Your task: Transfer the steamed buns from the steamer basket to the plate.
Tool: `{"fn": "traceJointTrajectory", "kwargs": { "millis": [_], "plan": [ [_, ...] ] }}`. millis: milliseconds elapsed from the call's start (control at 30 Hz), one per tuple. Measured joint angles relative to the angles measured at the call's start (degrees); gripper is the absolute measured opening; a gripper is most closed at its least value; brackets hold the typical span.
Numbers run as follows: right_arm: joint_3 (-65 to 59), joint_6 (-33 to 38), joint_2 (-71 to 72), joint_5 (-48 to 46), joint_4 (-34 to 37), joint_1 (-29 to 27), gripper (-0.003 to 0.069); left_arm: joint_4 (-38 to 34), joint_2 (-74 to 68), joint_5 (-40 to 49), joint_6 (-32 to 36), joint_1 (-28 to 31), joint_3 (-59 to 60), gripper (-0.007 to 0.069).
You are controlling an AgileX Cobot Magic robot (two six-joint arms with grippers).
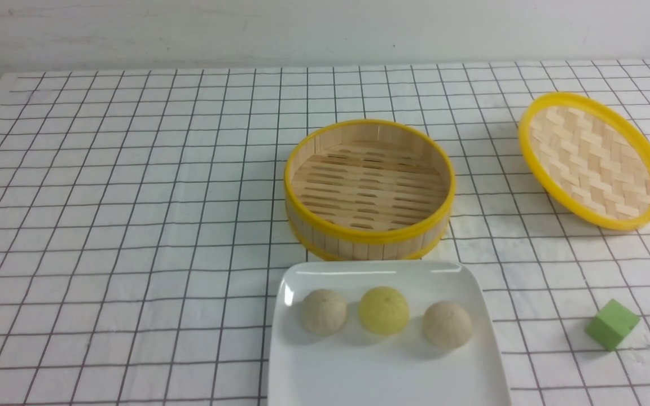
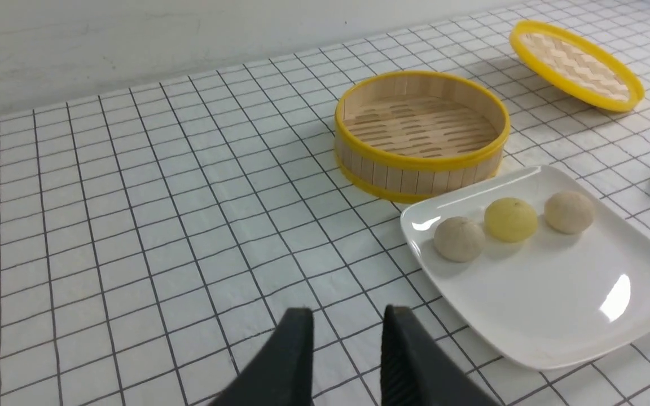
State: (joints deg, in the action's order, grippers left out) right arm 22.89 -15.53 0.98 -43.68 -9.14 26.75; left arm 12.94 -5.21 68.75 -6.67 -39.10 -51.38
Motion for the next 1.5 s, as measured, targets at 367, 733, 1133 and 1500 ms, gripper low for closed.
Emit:
{"fn": "traceJointTrajectory", "kwargs": {
  "millis": [367,733,1133,1500],
  "plan": [
    [0.0,0.0,0.0,0.0,0.0,0.0,0.0207,-2.3,-0.1,-20.4,-1.4,0.0,22.3,0.0202],
    [0.0,0.0,0.0,0.0,-0.2,0.0,0.0216,4.0,-0.1,-26.1,-12.2,0.0,29.1,0.0202],
    [0.0,0.0,0.0,0.0,-0.2,0.0,0.0225,4.4,-0.1,-26.1,-12.3,0.0,29.1,0.0211],
    [0.0,0.0,0.0,0.0,-0.2,0.0,0.0231,5.4,-0.1,-26.1,-12.3,0.0,29.1,0.0216]
  ]
}}
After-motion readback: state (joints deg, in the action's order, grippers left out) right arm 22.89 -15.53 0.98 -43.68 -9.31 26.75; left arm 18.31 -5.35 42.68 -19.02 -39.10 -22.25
